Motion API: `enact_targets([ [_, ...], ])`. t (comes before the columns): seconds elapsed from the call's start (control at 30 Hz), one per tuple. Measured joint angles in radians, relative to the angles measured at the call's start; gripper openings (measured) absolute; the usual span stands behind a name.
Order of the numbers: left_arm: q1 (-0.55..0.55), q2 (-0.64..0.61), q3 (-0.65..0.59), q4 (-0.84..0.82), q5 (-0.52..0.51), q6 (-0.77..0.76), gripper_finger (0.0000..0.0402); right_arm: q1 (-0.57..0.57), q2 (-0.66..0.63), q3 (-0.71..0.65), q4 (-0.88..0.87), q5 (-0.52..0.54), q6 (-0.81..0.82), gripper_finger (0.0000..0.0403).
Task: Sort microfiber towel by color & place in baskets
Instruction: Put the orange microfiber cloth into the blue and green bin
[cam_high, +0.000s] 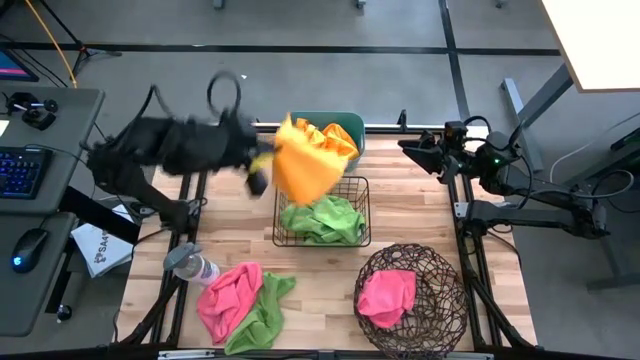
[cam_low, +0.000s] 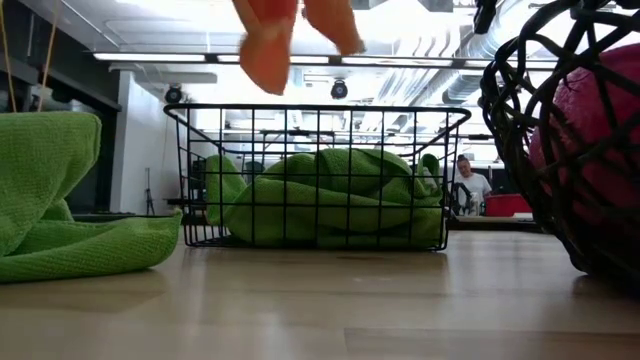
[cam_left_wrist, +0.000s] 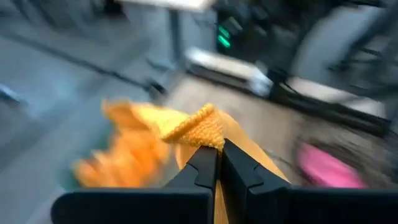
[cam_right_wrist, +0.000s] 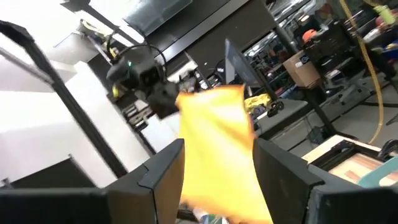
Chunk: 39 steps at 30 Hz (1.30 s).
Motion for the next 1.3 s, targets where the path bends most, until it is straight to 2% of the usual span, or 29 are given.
enact_targets([
  [0.1,0.163,0.023,0.0,0.138,0.039,0.208,0.0,0.0,0.0,0.0,0.001,0.031,0.005,0.0184],
  [0.3,0.447,0.117,0.0,0.408,0.294,0.408,0.0,0.0,0.0,0.0,0.003,0.072,0.008,0.0184],
  [0.47,0.572,0.236,0.0,0.629,0.446,0.484,0.0,0.0,0.0,0.0,0.003,0.096,0.008,0.0184],
  [0.57,0.617,0.306,-0.001,0.684,0.5,0.466,0.0,0.0,0.0,0.0,0.003,0.096,0.012,0.0184],
  [0.7,0.658,0.373,-0.002,0.69,0.507,0.457,0.0,0.0,0.0,0.0,0.003,0.096,0.027,0.0184],
  [0.87,0.691,0.398,-0.002,0.677,0.49,0.481,0.0,0.0,0.0,0.0,0.002,0.097,0.027,0.0184],
  [1.13,0.729,0.384,-0.005,0.525,0.445,0.59,0.0,0.0,0.0,0.0,0.002,0.105,0.019,0.0184],
  [1.3,0.763,0.363,-0.098,0.642,0.436,0.564,0.0,0.0,0.0,0.0,0.002,0.115,0.031,0.0184],
])
